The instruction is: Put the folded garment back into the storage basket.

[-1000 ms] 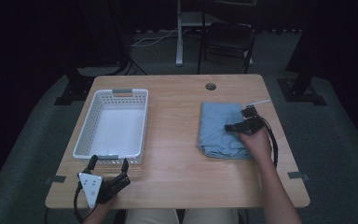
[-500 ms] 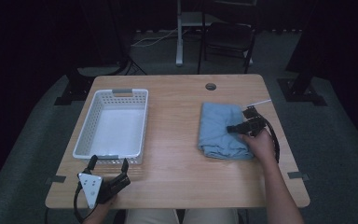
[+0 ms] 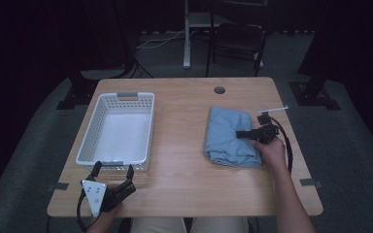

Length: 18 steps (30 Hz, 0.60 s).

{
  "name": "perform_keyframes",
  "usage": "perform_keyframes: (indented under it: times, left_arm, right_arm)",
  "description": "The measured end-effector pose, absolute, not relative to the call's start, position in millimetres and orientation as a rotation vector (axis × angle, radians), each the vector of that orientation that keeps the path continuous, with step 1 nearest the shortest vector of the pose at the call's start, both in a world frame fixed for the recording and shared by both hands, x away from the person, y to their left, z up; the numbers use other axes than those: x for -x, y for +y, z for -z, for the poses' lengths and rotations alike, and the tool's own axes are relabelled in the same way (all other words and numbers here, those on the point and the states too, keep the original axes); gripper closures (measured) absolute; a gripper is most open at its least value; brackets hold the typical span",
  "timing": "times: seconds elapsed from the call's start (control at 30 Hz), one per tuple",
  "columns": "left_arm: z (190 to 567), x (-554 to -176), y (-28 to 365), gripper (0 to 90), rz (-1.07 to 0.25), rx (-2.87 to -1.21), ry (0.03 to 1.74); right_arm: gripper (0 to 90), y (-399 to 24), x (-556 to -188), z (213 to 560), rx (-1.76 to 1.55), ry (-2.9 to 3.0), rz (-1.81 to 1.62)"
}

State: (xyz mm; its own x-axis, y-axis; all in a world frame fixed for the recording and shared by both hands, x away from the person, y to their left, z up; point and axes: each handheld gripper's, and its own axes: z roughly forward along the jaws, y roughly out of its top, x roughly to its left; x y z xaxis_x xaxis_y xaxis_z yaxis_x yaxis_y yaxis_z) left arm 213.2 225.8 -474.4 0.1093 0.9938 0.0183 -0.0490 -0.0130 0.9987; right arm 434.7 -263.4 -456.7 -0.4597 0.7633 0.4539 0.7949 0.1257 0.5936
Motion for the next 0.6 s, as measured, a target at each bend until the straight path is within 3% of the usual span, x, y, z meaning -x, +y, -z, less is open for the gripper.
perform_keyframes:
  times: [0.6]
  left_arm:
    - [474, -213, 226, 3.0, -1.161, -1.234, 1.084]
  right_arm:
    - [63.6, -268, -427, 445, 1.548, -2.205, 1.453]
